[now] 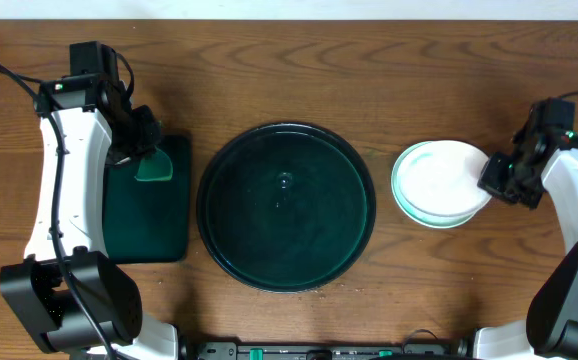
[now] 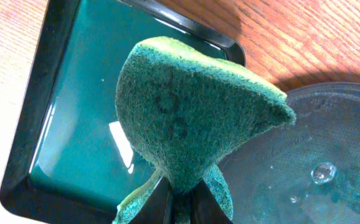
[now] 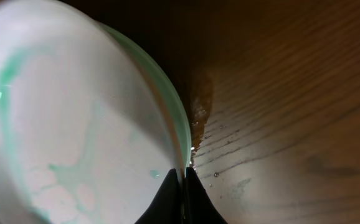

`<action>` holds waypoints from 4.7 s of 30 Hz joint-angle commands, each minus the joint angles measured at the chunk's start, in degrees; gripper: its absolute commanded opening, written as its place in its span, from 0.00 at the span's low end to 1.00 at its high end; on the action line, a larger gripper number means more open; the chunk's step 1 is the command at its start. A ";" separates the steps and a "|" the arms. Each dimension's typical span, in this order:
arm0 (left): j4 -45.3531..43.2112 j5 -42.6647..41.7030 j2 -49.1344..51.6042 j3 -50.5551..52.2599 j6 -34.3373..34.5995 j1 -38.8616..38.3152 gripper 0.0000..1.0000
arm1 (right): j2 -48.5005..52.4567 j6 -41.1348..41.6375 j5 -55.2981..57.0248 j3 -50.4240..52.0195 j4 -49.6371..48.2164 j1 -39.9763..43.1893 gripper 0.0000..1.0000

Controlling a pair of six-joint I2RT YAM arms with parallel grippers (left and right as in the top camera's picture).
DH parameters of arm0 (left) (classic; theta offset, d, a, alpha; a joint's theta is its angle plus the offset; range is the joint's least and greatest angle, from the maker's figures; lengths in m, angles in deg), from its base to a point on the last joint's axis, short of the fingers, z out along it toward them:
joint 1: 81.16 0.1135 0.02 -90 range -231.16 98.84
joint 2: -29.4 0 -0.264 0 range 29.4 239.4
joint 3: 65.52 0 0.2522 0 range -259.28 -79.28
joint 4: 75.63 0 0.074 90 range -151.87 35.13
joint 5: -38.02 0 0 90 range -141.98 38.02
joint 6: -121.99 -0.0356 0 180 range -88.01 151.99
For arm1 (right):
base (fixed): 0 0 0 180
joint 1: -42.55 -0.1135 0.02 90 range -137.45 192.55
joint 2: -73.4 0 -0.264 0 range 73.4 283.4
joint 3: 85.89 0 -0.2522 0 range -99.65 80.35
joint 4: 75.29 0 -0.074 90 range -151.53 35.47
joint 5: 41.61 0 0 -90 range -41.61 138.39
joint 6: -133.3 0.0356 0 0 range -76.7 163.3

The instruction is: Clean dirty plates on tray and stack at the side

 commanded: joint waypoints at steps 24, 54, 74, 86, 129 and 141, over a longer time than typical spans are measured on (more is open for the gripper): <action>-7.37 8.15 0.48 17.27 -19.43 0.46 0.13 | -0.61 -7.21 -9.20 -16.28 7.54 -8.44 0.59; -2.89 7.78 -17.90 3.65 -18.14 -1.33 0.73 | -20.35 -7.19 -9.77 -36.00 16.90 -11.45 0.99; -2.89 7.78 -17.90 3.65 -18.14 -1.33 0.74 | -35.43 -11.02 -2.60 -35.04 17.99 -11.26 0.99; -2.89 7.78 -17.90 3.65 -18.14 -1.33 0.74 | -55.87 -14.45 -1.49 0.52 -10.67 -10.95 0.99; -2.89 7.78 -17.90 3.65 -18.14 -1.33 0.74 | -94.84 -9.94 -3.39 65.22 -48.11 -11.02 0.99; -2.89 7.78 -17.90 3.65 -18.14 -1.33 0.74 | -94.84 -9.94 -3.39 65.22 -48.11 -11.02 0.99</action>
